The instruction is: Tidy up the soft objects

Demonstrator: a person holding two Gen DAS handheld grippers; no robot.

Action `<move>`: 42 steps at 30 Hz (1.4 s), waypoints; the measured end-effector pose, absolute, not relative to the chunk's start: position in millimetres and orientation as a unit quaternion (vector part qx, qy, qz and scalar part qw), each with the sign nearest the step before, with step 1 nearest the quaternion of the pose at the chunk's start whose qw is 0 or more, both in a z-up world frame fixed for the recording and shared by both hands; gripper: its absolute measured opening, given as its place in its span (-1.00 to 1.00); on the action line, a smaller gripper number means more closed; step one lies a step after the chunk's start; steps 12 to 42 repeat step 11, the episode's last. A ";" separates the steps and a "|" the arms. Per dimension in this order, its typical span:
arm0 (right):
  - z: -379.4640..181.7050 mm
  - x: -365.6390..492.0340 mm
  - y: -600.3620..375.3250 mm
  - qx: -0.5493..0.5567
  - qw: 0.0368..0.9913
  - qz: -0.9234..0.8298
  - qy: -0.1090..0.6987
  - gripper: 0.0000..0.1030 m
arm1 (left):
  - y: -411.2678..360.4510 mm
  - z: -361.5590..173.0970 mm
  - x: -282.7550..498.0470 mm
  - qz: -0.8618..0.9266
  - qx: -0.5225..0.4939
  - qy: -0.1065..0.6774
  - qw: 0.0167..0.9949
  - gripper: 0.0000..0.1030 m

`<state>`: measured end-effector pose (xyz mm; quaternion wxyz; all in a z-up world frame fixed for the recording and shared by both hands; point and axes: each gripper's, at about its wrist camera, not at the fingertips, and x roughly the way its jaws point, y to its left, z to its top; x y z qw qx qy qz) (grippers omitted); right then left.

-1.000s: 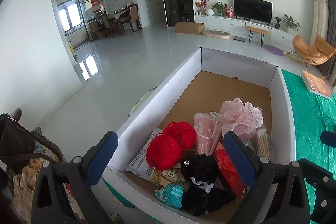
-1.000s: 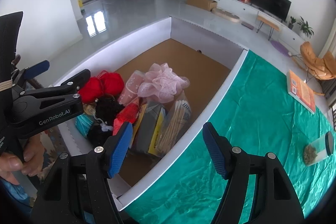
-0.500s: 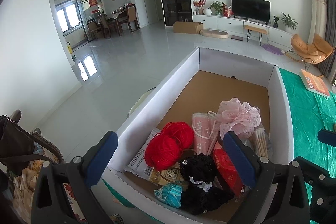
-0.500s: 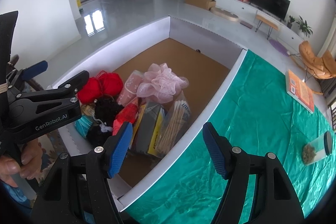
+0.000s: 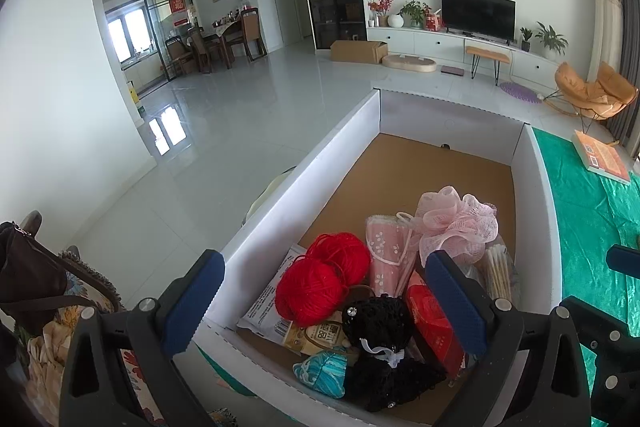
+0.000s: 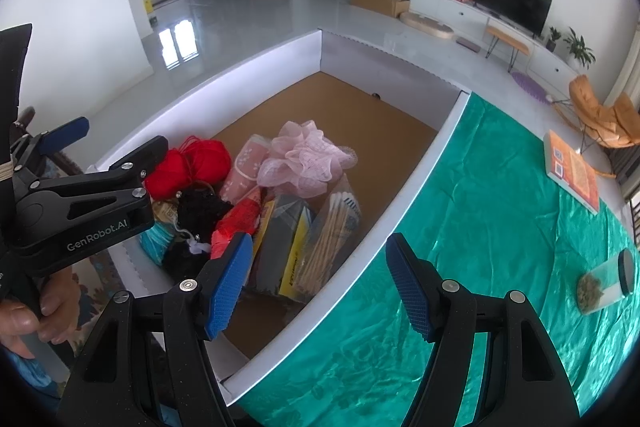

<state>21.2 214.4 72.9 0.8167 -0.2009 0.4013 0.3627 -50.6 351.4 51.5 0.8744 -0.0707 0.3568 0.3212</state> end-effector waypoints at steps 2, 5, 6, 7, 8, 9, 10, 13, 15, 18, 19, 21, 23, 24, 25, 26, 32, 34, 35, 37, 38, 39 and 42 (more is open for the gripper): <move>72.9 21.2 214.5 -0.201 0.817 0.363 0.401 0.41 | 352.0 51.0 -50.7 0.322 -0.071 0.357 0.874 0.94; 71.8 21.4 214.6 -0.201 0.816 0.364 0.402 0.41 | 354.4 48.6 -49.9 0.322 -0.072 0.358 0.873 0.94; 71.2 21.6 214.7 -0.201 0.816 0.364 0.402 0.41 | 354.6 48.3 -49.9 0.322 -0.072 0.358 0.873 0.94; 70.5 22.0 214.7 -0.201 0.816 0.363 0.403 0.41 | 354.7 48.0 -49.9 0.321 -0.072 0.359 0.873 0.94; 69.8 22.0 214.7 -0.201 0.815 0.363 0.404 0.41 | 354.5 47.9 -50.6 0.320 -0.073 0.359 0.874 0.95; 69.0 22.4 214.7 -0.202 0.815 0.363 0.404 0.41 | 354.7 47.6 -51.1 0.318 -0.075 0.358 0.875 0.94; 68.5 22.6 214.7 -0.202 0.815 0.363 0.405 0.41 | 354.6 47.6 -52.0 0.315 -0.076 0.357 0.876 0.95; 67.9 23.0 214.4 -0.201 0.815 0.362 0.405 0.41 | 354.6 47.3 -52.0 0.314 -0.075 0.357 0.877 0.95; 67.9 23.0 214.4 -0.201 0.815 0.362 0.405 0.41 | 354.6 47.3 -52.0 0.314 -0.075 0.357 0.877 0.95; 67.9 23.0 214.4 -0.201 0.815 0.362 0.405 0.41 | 354.6 47.3 -52.0 0.314 -0.075 0.357 0.877 0.95; 67.9 23.0 214.4 -0.201 0.815 0.362 0.405 0.41 | 354.6 47.3 -52.0 0.314 -0.075 0.357 0.877 0.95; 67.9 23.0 214.4 -0.201 0.815 0.362 0.405 0.41 | 354.6 47.3 -52.0 0.314 -0.075 0.357 0.877 0.95; 67.9 23.0 214.4 -0.201 0.815 0.362 0.405 0.41 | 354.6 47.3 -52.0 0.314 -0.075 0.357 0.877 0.95; 67.9 23.0 214.4 -0.201 0.815 0.362 0.405 0.41 | 354.6 47.3 -52.0 0.314 -0.075 0.357 0.877 0.95; 67.9 23.0 214.4 -0.201 0.815 0.362 0.405 0.41 | 354.6 47.3 -52.0 0.314 -0.075 0.357 0.877 0.95; 67.9 23.0 214.4 -0.201 0.815 0.362 0.405 0.41 | 354.6 47.3 -52.0 0.314 -0.075 0.357 0.877 0.95; 67.9 23.0 214.4 -0.201 0.815 0.362 0.405 0.41 | 354.6 47.3 -52.0 0.314 -0.075 0.357 0.877 0.95; 67.9 23.0 214.4 -0.201 0.815 0.362 0.405 0.41 | 354.6 47.3 -52.0 0.314 -0.075 0.357 0.877 0.95; 67.9 23.0 214.4 -0.201 0.815 0.362 0.405 0.41 | 354.6 47.3 -52.0 0.314 -0.075 0.357 0.877 0.95; 67.9 23.0 214.4 -0.201 0.815 0.362 0.405 0.41 | 354.6 47.3 -52.0 0.314 -0.075 0.357 0.877 0.95; 67.9 23.0 214.4 -0.201 0.815 0.362 0.405 0.41 | 354.6 47.3 -52.0 0.314 -0.075 0.357 0.877 0.95; 67.9 23.0 214.4 -0.201 0.815 0.362 0.405 0.41 | 354.6 47.3 -52.0 0.314 -0.075 0.357 0.877 0.95; 67.9 23.0 214.4 -0.201 0.815 0.362 0.405 0.41 | 354.6 47.3 -52.0 0.314 -0.075 0.357 0.877 0.95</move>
